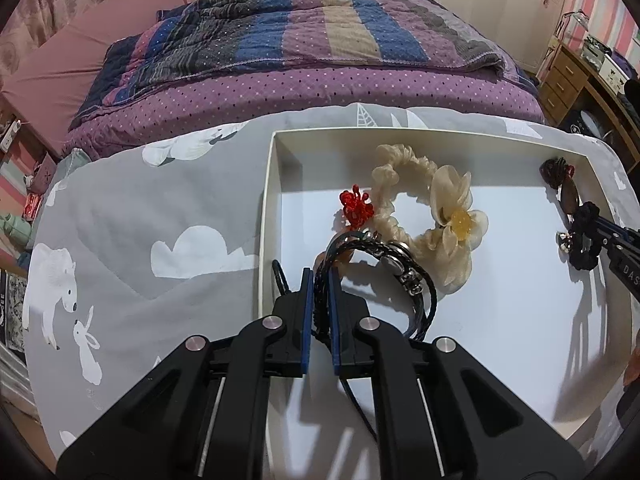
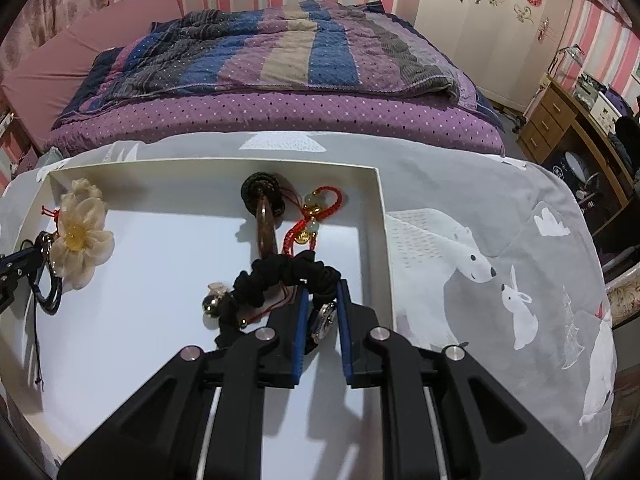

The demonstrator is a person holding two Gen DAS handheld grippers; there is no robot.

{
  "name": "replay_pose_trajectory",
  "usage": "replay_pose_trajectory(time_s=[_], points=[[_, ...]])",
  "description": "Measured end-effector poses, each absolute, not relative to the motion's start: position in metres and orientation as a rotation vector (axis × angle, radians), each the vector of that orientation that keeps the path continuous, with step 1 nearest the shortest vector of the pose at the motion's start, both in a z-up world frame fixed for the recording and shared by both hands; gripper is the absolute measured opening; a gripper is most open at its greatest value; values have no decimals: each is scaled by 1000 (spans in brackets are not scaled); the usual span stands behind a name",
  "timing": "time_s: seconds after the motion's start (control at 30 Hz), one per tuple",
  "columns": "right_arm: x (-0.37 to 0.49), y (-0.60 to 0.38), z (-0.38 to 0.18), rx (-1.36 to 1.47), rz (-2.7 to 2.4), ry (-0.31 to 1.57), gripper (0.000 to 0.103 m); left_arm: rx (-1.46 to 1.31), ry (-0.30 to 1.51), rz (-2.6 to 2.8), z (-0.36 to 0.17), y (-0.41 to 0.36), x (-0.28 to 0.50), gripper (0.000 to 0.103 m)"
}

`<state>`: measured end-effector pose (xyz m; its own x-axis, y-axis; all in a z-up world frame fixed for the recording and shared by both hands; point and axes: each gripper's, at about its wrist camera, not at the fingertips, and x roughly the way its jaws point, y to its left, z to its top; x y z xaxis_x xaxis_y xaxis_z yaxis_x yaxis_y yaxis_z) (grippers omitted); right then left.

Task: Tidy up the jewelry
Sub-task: 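Carry both bracelets into the white tray, then open both tools to release the bracelets in the tray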

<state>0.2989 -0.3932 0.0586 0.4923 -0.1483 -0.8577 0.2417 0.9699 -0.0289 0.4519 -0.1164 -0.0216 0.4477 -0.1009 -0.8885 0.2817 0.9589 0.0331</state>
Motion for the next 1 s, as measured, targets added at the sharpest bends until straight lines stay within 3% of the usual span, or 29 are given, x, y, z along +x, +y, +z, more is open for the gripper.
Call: replay_pose_trajectory(time_s=[0.67,0.8,0.83,0.9,1.0], points=[[305,-386,56,118,-240,1027,15,170,1079,-225,-24,-117,446,7],[303,-388,57,131,-219,1040,20,158,1093,-231,-23,-117,444,21],[302,-387,57,123,-212,1043,33,166,1093,-232,-23,-119,441,26],[299,-384,62,102,-216,1033,45,178,1090,-233,-19,-121,435,35],[293,-381,73,100,-205,1012,45,172,1080,-248,-9,-121,426,46]])
